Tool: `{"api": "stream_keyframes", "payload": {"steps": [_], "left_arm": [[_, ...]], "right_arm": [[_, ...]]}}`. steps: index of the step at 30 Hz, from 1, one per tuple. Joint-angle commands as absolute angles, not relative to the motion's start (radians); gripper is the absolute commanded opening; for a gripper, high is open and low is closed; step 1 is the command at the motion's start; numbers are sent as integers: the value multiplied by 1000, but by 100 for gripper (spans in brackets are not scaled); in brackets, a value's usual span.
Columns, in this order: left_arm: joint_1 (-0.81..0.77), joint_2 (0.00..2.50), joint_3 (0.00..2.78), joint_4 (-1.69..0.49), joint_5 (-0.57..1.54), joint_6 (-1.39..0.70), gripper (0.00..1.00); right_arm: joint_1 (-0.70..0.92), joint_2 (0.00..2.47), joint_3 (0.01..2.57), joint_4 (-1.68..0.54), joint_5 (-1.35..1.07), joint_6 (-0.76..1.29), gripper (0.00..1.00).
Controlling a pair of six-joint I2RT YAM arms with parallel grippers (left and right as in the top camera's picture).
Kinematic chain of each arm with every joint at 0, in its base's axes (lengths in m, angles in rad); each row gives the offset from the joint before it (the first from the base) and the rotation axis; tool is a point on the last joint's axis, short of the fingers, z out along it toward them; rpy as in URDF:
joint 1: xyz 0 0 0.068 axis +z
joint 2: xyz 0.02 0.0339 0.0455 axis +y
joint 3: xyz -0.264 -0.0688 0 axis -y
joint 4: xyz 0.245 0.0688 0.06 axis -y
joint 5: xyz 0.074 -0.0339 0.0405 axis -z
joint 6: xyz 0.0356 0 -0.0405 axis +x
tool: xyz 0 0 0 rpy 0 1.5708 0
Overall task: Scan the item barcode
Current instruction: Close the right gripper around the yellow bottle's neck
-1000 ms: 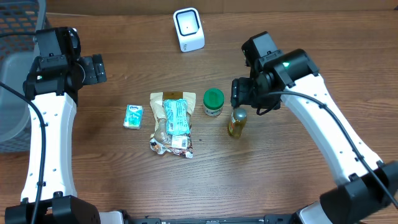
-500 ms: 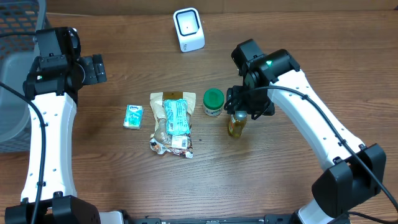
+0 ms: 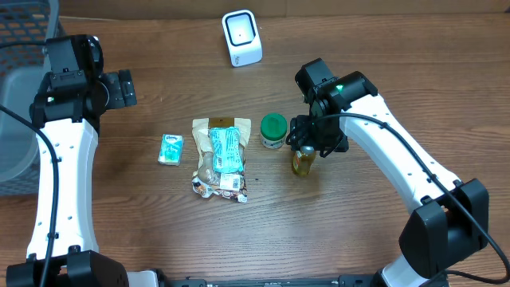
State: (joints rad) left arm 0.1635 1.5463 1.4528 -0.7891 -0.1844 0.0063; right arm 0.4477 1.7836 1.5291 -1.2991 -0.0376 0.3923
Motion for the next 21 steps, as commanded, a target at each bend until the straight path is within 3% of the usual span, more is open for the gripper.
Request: {"api": "stream_keyframes", "payload": {"steps": [1, 8, 12, 21], "left_arm": [[157, 1533, 1468, -789, -183, -4, 99], [157, 1533, 1468, -789, -183, -4, 99], [157, 1533, 1468, -789, -183, -4, 100], [157, 1533, 1468, -789, -183, -4, 100]], "right_arm": [[452, 1783, 1502, -1284, -38, 397, 74], [452, 1783, 1486, -1267, -46, 397, 70], [452, 1783, 1486, -1266, -57, 396, 50], [452, 1783, 1486, -1265, -62, 397, 62]]}}
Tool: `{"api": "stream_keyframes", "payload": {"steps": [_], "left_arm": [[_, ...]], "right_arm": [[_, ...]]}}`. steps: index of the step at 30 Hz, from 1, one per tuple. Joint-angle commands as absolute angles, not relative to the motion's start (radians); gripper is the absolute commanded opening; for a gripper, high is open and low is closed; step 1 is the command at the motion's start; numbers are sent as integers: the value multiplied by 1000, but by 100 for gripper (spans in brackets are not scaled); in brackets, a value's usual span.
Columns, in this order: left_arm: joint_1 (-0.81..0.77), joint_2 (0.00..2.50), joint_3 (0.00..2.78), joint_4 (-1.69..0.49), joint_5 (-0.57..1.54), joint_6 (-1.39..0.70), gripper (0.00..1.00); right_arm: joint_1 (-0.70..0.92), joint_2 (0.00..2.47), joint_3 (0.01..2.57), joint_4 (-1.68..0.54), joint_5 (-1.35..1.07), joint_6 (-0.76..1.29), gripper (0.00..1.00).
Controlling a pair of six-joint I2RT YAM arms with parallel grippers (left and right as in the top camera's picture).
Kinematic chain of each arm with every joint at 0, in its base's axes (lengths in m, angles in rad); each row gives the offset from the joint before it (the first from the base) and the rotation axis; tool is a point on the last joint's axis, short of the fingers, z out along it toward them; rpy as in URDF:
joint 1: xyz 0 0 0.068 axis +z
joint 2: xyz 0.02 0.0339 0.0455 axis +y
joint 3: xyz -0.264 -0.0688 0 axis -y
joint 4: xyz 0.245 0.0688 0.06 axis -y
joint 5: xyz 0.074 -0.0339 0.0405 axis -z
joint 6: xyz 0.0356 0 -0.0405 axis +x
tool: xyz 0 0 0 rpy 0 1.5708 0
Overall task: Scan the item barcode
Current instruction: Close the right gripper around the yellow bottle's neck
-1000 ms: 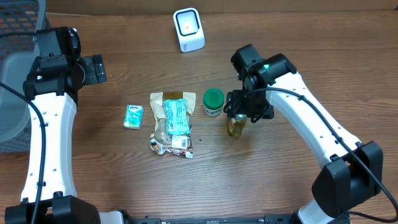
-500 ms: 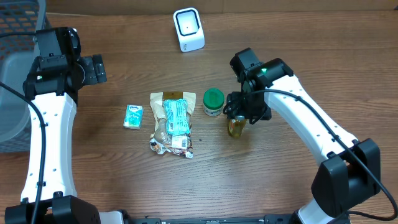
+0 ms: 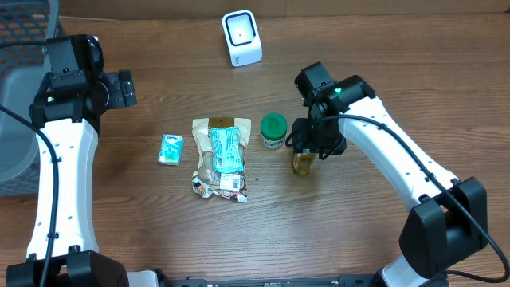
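A small bottle [image 3: 303,164] with yellow-brown contents stands upright on the wooden table [image 3: 358,239], right of centre. My right gripper [image 3: 309,145] is down over the bottle's top, hiding the cap; its fingers are dark against the wrist, so their spacing is unclear. The white barcode scanner [image 3: 241,37] stands at the far edge, centre. My left gripper [image 3: 124,88] hovers at the far left, fingers spread, holding nothing.
A green-lidded jar [image 3: 273,131] stands just left of the bottle, almost touching the right gripper. A flat snack packet [image 3: 219,158] and a small teal packet [image 3: 170,149] lie mid-table. A grey basket [image 3: 16,119] is at the left edge.
The right wrist has shifted very slightly down onto the bottle. The bottle, the other items and the left arm stand where they were.
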State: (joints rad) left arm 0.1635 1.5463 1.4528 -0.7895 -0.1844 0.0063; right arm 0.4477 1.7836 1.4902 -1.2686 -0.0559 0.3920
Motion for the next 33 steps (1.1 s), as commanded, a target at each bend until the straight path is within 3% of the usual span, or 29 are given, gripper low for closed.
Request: {"api": "stream_keyframes", "payload": {"steps": [1, 33], "left_arm": [[157, 1533, 1468, -789, -183, -4, 100], [157, 1533, 1468, -789, -183, -4, 99]], "right_arm": [[452, 1783, 1486, -1265, -66, 397, 64], [472, 1783, 1486, -1253, -69, 397, 66]]}}
